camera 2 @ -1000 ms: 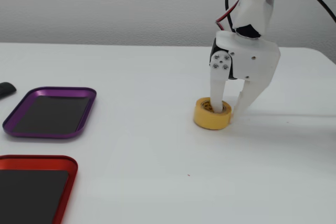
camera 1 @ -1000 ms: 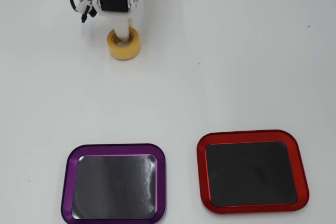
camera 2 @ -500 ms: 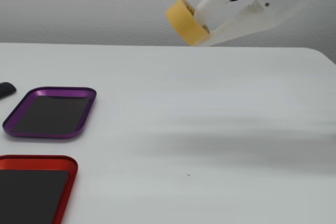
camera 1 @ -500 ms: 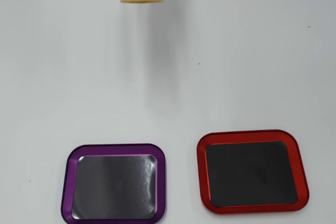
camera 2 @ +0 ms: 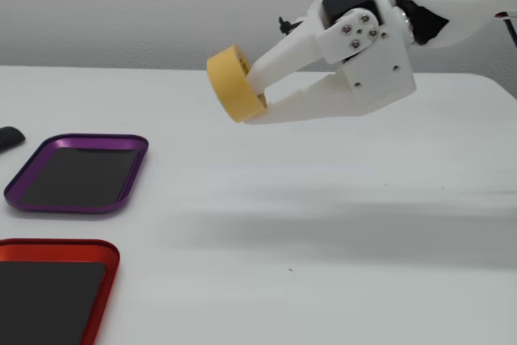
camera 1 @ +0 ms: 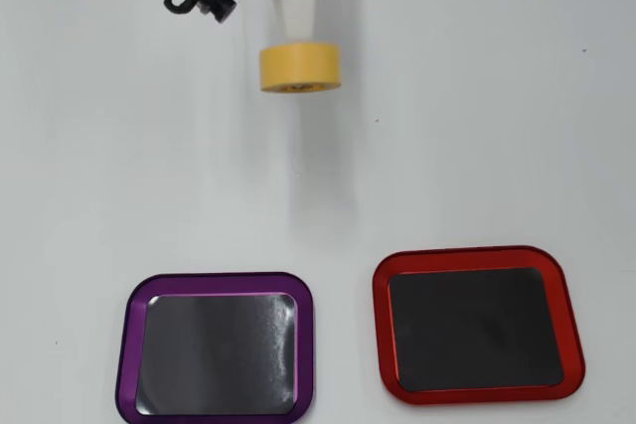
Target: Grasp a tape and put it in the right purple dish.
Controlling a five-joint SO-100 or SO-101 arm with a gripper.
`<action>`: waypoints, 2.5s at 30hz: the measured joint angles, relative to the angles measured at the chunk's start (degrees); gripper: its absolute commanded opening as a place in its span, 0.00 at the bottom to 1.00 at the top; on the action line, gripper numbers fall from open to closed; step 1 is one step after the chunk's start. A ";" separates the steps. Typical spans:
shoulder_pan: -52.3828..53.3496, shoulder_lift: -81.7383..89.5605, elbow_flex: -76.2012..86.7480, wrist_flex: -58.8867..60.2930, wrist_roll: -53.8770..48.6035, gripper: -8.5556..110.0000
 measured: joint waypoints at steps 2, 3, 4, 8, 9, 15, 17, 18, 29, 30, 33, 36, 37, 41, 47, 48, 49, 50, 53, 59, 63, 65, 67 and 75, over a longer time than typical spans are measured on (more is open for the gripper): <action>0.00 -7.65 -5.45 0.00 0.00 0.07; 0.00 -11.43 -8.26 0.00 0.00 0.07; 0.00 -14.94 -11.07 0.00 0.00 0.07; 0.00 -27.77 -21.09 0.62 0.00 0.07; 0.00 -30.50 -23.38 1.32 0.00 0.07; 2.20 -42.89 -38.06 7.03 0.00 0.07; 4.04 -46.32 -42.80 8.70 0.00 0.07; 4.57 -47.99 -45.09 9.58 0.00 0.07; 5.98 -57.57 -62.75 22.06 0.00 0.07; 6.06 -57.66 -63.54 23.20 0.00 0.07; 6.24 -57.66 -65.30 26.98 0.00 0.09; 6.24 -57.66 -66.62 30.50 0.00 0.13; 6.24 -57.66 -66.97 31.64 0.00 0.14; 6.24 -57.66 -67.32 34.89 0.00 0.15; 5.98 -57.66 -67.76 39.02 0.00 0.15; 5.89 -57.66 -68.47 40.52 0.18 0.15; 5.89 -57.39 -69.17 42.45 0.35 0.15; 5.89 -56.87 -69.79 44.74 0.62 0.15; 5.89 -52.91 -72.07 52.21 4.31 0.18; 5.71 -39.20 -74.53 69.17 12.57 0.20; 5.01 -28.65 -73.30 78.40 19.16 0.20; 4.92 -23.64 -70.75 81.21 22.24 0.20; 5.27 -19.16 -67.59 82.44 23.64 0.20; 2.02 1.85 -46.23 82.44 24.35 0.20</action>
